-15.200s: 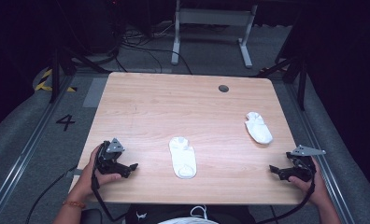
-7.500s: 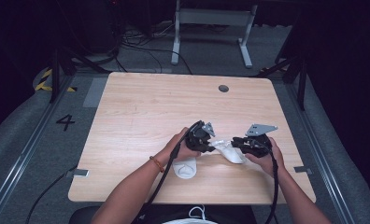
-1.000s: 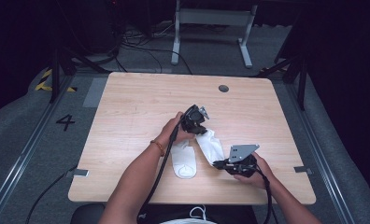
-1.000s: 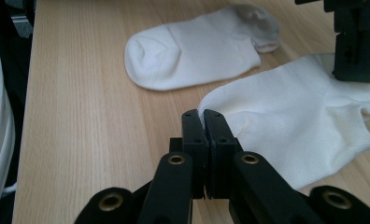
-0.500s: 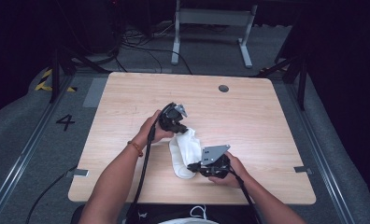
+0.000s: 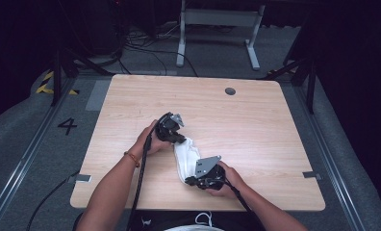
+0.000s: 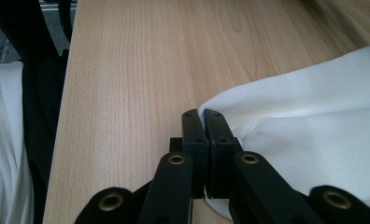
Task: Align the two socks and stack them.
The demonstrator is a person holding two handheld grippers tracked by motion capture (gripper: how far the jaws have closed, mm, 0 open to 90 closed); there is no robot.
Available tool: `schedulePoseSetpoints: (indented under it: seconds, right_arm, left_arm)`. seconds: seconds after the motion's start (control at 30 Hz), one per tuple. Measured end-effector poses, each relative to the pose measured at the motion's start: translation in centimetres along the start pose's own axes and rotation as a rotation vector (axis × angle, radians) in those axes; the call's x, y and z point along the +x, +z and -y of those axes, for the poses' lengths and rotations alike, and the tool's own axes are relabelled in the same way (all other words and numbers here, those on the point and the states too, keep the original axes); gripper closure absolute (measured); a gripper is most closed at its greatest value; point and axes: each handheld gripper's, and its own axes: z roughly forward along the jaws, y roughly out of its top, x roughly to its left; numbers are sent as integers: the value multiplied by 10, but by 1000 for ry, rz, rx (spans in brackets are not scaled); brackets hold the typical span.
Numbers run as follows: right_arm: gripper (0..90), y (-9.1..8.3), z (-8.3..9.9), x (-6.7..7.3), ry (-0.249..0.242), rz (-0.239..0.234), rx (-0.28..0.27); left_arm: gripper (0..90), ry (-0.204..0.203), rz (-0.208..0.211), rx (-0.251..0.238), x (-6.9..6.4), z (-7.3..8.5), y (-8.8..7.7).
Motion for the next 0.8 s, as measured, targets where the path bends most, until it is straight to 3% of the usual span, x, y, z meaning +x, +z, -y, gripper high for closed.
schedulePoseSetpoints:
  seconds: [0.13,0.3,0.43,0.53,0.67,0.7,0.73,0.8]
  right_arm:
    - [890,-4,-2,3,-23,20,14]
    - [889,-20,-7,5,-27,33,-23]
    - [882,-10,-2,9,-33,5,23]
    - [868,-5,0,9,-26,-14,23]
    - [776,-7,0,8,-18,-28,22]
    - [776,-7,0,8,-18,-28,22]
    - [626,-9,0,10,-16,-23,21]
    - [550,-12,-2,11,-28,-22,26]
  left_arm:
    - [844,-4,-6,-22,-2,4,-2]
    - [847,20,-4,-24,-9,3,-4]
    - [830,34,-27,15,-16,4,-4]
    - [718,31,-66,-2,-20,3,-9]
    - [466,22,-104,-38,-27,0,-19]
    - [466,9,-114,-59,-31,0,-24]
    - [394,12,-94,-82,-40,0,-30]
    - [364,20,-88,-85,-50,3,-32]
